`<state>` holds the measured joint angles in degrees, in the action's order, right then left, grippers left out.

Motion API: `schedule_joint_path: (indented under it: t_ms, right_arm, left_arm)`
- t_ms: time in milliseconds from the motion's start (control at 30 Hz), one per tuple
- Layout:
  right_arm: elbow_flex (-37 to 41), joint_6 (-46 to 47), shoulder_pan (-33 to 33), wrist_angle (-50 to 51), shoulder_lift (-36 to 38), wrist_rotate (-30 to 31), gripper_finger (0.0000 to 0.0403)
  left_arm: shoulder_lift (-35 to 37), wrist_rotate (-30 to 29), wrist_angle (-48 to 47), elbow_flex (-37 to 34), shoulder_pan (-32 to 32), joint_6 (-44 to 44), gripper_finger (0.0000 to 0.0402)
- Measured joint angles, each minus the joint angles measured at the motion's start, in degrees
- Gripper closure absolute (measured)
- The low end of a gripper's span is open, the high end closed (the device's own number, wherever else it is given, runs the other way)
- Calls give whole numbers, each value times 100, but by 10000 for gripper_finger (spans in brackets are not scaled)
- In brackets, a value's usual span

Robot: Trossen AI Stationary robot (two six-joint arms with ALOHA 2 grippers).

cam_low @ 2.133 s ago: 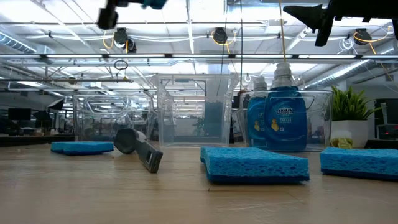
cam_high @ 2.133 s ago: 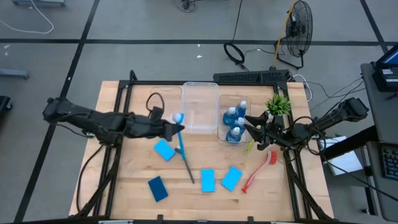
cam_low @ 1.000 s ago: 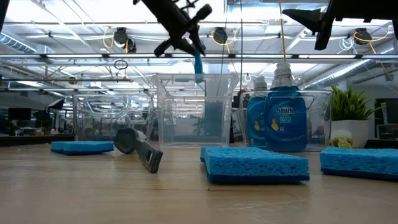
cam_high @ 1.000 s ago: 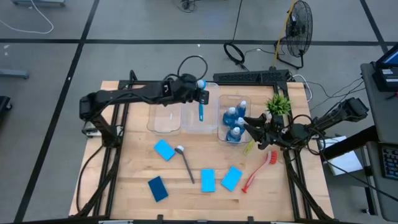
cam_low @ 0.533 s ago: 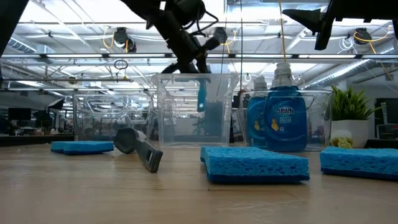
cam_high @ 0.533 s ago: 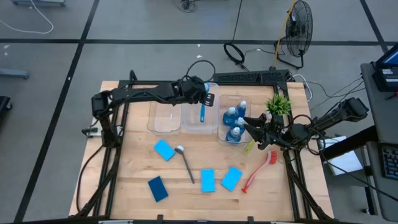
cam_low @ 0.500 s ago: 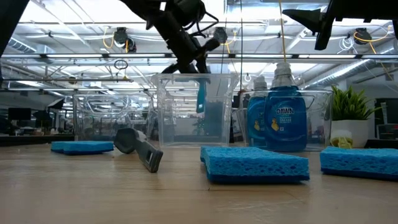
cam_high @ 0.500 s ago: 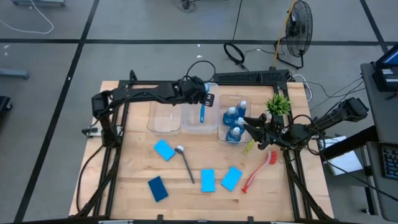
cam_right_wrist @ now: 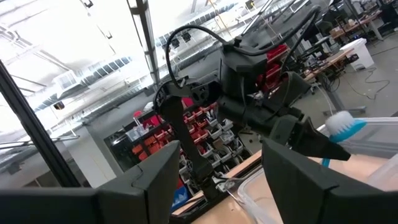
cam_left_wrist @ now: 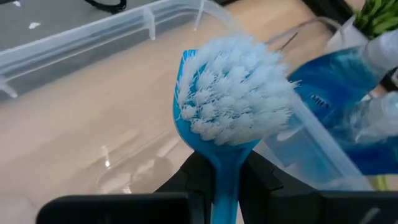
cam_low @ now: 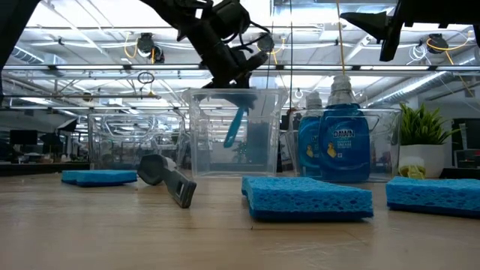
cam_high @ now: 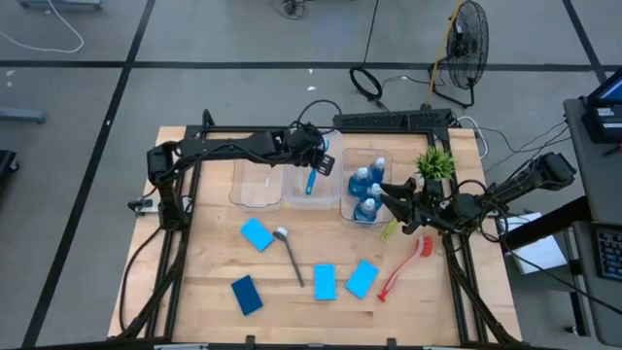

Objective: Pick & Place Kitchen Sink Supplies
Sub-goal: Put the blue dish brush into the white transparent bin

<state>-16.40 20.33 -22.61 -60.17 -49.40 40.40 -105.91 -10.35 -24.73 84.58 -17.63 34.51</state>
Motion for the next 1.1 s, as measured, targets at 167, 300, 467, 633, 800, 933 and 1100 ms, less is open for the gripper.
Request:
schedule_joint_path:
  t_ms: [167, 300, 467, 633, 800, 933, 1100]
  right_arm:
    - [0, 1, 0, 9, 1, 0, 190]
    - [0, 1, 0, 8, 1, -1, 189]
    - [0, -1, 0, 8, 1, 0, 188]
    - [0, 1, 0, 5, -2, -6, 188]
    - [0, 16, 0, -32, -1, -13, 186]
    - [0, 21, 0, -41, -1, -9, 187]
    - [0, 3, 0, -38, -1, -13, 186]
  left_arm:
    - [0, 143, -124, -2, -4, -264, 353]
    - [0, 157, -125, -2, -2, -364, 353]
    - [-74, 158, -220, -2, -4, -580, 341]
    - [-220, 453, -135, -6, -42, -640, 337]
    - [-221, 483, -125, -4, -24, -699, 334]
    - [-216, 616, -127, -4, -20, -893, 302]
    - [-214, 623, -125, -4, -24, -894, 234]
